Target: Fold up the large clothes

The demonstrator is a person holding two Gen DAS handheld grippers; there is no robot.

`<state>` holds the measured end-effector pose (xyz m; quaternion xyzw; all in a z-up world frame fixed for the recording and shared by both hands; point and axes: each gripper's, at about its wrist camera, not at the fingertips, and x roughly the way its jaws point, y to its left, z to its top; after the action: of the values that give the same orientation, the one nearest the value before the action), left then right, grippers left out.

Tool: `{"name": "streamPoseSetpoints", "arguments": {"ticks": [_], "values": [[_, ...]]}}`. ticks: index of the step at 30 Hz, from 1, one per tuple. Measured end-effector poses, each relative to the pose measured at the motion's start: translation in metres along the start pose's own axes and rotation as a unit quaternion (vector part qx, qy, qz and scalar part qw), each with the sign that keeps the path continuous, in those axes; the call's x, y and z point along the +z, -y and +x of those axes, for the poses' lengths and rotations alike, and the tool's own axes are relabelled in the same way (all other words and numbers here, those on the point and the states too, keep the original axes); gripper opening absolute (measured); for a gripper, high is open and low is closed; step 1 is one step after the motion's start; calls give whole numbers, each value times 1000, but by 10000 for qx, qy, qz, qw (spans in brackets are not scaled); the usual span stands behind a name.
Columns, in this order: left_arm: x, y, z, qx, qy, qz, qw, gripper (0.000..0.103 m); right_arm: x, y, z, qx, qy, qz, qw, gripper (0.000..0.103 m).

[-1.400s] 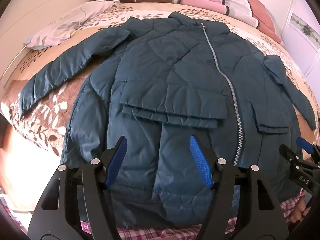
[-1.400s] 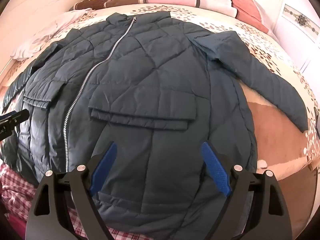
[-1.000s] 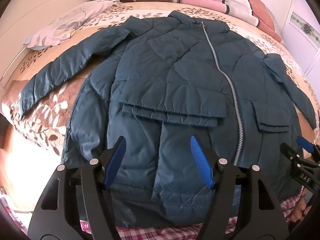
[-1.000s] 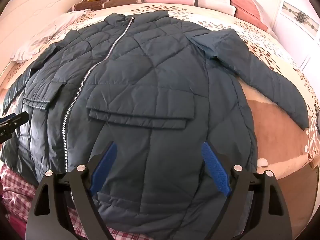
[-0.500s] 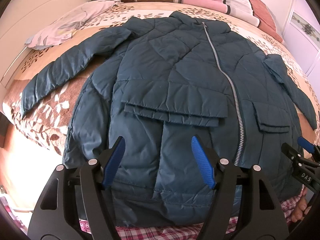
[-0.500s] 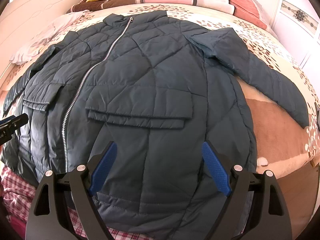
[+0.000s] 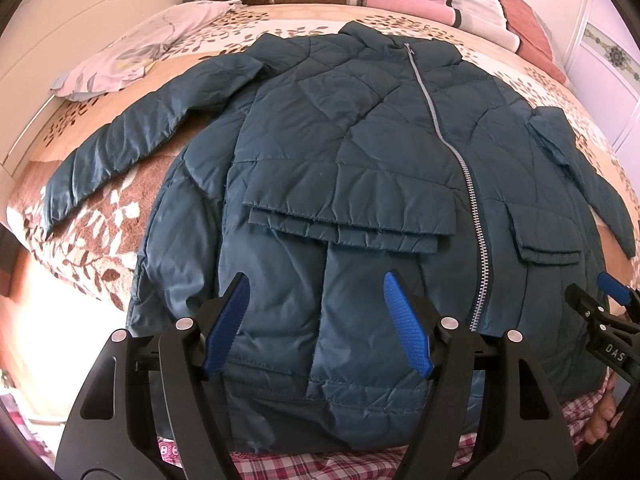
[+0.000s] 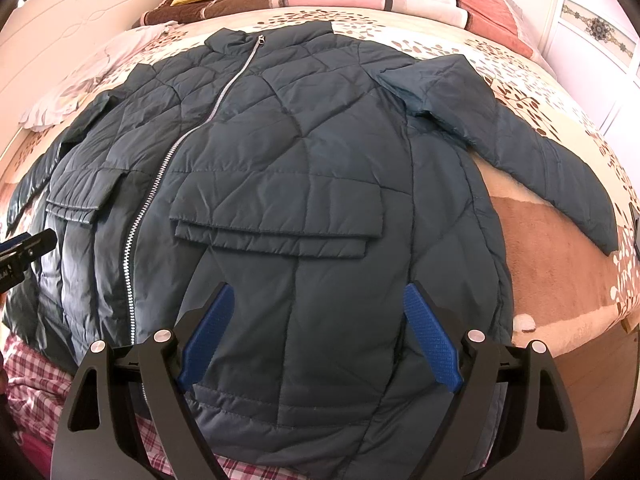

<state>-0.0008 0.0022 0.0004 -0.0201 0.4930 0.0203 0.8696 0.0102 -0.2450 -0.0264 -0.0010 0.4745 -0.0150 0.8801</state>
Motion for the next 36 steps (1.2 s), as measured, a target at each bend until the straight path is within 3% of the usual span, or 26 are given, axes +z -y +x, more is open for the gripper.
{"name": "streamPoseSetpoints", "arguments": {"ticks": [36], "values": [[-3, -3, 0, 28, -45, -1, 10000, 70, 0, 1, 1, 12, -4, 23, 10000, 83]]}}
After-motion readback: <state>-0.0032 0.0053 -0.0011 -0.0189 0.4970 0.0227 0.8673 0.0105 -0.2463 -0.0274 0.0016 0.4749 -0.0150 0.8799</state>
